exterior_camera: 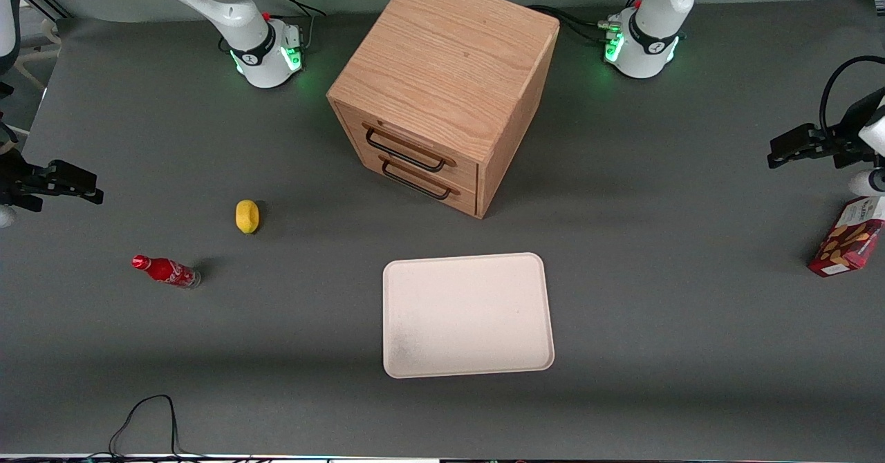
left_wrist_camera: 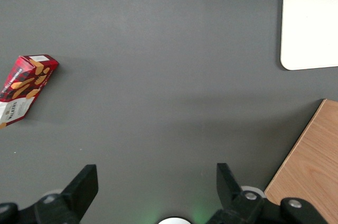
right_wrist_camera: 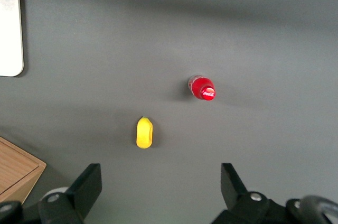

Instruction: Place red cookie box on tray

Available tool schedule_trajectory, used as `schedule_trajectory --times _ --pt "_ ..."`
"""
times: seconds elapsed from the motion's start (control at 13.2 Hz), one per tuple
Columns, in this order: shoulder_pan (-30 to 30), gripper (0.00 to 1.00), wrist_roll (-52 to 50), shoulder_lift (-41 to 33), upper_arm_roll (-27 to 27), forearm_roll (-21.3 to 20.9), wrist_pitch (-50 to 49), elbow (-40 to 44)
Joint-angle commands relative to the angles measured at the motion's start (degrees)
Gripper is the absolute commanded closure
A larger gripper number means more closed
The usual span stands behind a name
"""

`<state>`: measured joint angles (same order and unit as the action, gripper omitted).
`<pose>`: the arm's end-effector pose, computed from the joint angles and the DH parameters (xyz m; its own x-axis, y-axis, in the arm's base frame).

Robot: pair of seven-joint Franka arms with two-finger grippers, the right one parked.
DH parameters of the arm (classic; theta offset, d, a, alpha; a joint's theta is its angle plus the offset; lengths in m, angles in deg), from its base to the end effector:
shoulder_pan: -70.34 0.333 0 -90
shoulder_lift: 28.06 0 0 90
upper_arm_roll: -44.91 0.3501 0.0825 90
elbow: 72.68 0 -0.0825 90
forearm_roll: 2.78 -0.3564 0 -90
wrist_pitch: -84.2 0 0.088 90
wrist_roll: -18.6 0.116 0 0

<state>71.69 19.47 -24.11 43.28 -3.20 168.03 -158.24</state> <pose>0.5382 -0.0011 0.6380 0.9949 -0.0194 -0.0990 -0.0199 -0.9998 -0.0039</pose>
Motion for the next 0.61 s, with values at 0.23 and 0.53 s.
schedule_trajectory --times 0.23,0.53 --pt "0.1 0.00 0.3 -0.3 0.4 -0.9 0.2 0.2" --pt "6.3 0.00 9.4 1.6 1.5 -0.8 0.6 2.2"
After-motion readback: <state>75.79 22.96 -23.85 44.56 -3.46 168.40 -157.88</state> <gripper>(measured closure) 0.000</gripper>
